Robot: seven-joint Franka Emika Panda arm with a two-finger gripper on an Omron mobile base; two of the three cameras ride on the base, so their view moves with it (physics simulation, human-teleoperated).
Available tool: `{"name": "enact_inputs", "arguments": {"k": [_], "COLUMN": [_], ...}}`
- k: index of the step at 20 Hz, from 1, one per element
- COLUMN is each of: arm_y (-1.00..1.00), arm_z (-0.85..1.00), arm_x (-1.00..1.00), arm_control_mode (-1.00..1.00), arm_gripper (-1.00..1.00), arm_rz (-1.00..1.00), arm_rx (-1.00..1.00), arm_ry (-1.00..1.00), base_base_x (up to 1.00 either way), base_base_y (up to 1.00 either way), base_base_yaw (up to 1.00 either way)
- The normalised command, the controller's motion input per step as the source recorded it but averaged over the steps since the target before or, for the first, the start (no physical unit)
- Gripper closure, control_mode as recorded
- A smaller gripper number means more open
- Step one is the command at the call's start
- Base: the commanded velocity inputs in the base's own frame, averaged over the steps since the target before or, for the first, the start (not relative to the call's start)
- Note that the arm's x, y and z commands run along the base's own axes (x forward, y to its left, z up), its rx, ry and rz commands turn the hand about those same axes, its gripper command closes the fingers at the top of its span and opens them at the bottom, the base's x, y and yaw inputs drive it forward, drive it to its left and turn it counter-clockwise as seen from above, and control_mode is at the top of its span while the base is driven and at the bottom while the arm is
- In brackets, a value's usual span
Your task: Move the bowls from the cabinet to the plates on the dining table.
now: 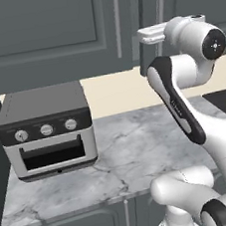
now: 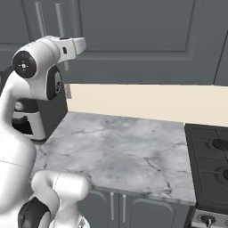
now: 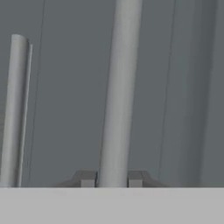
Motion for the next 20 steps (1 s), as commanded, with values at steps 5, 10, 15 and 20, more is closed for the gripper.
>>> {"name": "enact_inputs", "arguments": {"k": [5,10,15,20], "arm_y": [-0.20,-0.28,-0.33,-0.34], "arm_z": [0.00,0.00,0.00,0.00], "arm_x": [-0.53,-0.55,-0.58,-0.59], "arm_control_mode": [-1.00,-1.00,-1.00,-1.00], "arm_gripper": [1.00,1.00,1.00,1.00], "arm_rz": [0.00,0.00,0.01,0.00], "arm_rx": [-0.01,-0.01,0.00,0.00], "arm_ry": [0.08,0.04,0.03,0.03], "base_base_x": [0.00,0.00,0.00,0.00], "base_base_y": [0.00,0.00,0.00,0.00], "base_base_yaw": [0.00,0.00,0.00,0.00]}}
